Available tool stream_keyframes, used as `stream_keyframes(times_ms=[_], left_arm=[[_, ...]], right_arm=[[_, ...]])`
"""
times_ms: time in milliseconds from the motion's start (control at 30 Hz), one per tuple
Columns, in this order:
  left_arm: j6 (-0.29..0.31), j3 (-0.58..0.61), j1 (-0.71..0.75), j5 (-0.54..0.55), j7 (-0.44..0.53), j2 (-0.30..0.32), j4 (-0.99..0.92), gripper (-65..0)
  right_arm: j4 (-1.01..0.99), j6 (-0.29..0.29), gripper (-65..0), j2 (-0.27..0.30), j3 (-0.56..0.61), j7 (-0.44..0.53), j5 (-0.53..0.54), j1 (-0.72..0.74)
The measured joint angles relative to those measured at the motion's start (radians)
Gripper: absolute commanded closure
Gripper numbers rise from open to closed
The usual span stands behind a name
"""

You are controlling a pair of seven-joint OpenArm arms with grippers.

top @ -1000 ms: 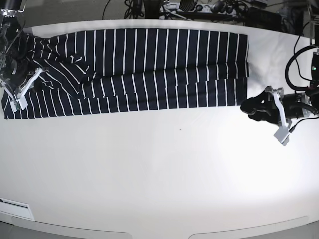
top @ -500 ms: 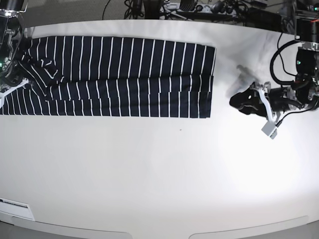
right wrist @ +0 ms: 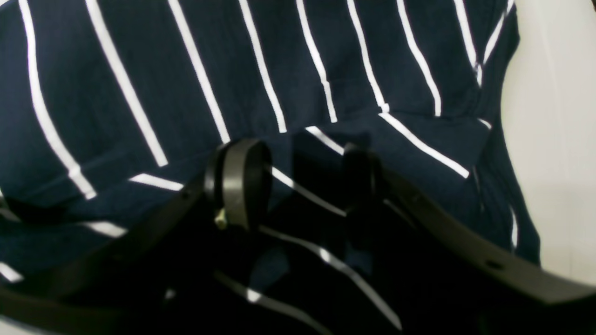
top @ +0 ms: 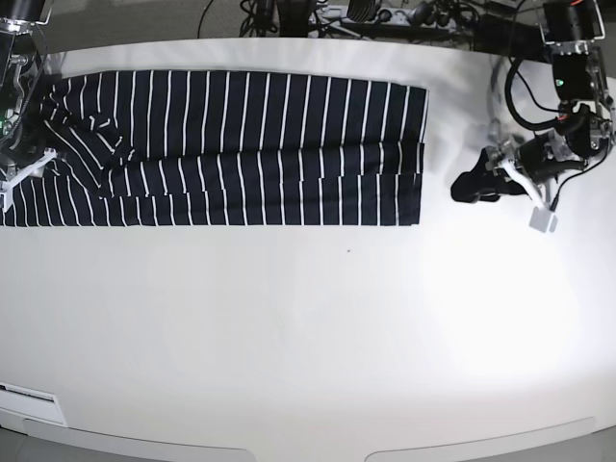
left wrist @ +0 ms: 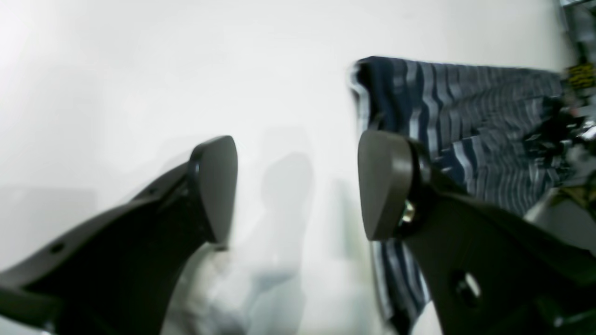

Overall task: Fold the T-shirt properly
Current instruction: 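Move the left gripper to the strip's end and grasp it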

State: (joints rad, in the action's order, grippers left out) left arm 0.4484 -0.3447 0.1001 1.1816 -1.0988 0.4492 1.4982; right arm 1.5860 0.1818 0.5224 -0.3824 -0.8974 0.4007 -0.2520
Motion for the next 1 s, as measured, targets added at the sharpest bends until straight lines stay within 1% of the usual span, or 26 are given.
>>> stream_keyframes(times_ms=[100, 133, 300, 433, 700, 767, 800, 900, 1000], left_arm=[[0.003, 0.0, 0.021, 0.051, -0.003, -0.047, 0.003, -42.2], [0.004, 0.0, 0.027, 0.072, -0.024, -0.058, 0.003, -42.2], [0.005, -0.003, 0.053, 0.09, -0.03, -0.115, 0.008, -42.2], [0.003, -0.004, 0.075, 0.073, -0.023, -0.143, 0.014, -42.2], [0.002, 0.013, 0.099, 0.043, 0.003, -0.197, 0.027, -42.2], [-0.027, 0.017, 0.1, 0.029, 0.017, -0.197, 0.035, -42.2], [-0.029, 0.017, 0.1, 0.021, 0.019, -0.197, 0.04, -42.2], [-0.051, 0.017, 0.105, 0.004, 0.023, -0.206, 0.066, -42.2], [-0.108, 0.02, 0.109, -0.034, 0.031, -0.226, 0.106, -42.2]], right_arm=[[0.002, 0.006, -31.7, 0.0, 0.0, -0.001, -0.001, 0.005], [0.002, 0.006, -31.7, 0.0, 0.0, -0.004, -0.001, 0.008], [0.002, 0.012, -31.7, 0.008, 0.001, -0.008, -0.016, 0.016], [0.002, 0.013, -31.7, 0.024, 0.001, -0.008, -0.009, 0.017], [0.002, 0.013, -31.7, 0.023, 0.002, -0.041, -0.016, 0.054], [0.001, 0.014, -31.7, 0.023, 0.002, -0.071, -0.016, 0.071], [0.001, 0.019, -31.7, 0.023, 0.002, -0.079, -0.016, 0.076], [0.001, 0.036, -31.7, 0.024, 0.002, -0.079, -0.016, 0.077], [0.001, 0.037, -31.7, 0.028, 0.002, -0.079, -0.016, 0.075]])
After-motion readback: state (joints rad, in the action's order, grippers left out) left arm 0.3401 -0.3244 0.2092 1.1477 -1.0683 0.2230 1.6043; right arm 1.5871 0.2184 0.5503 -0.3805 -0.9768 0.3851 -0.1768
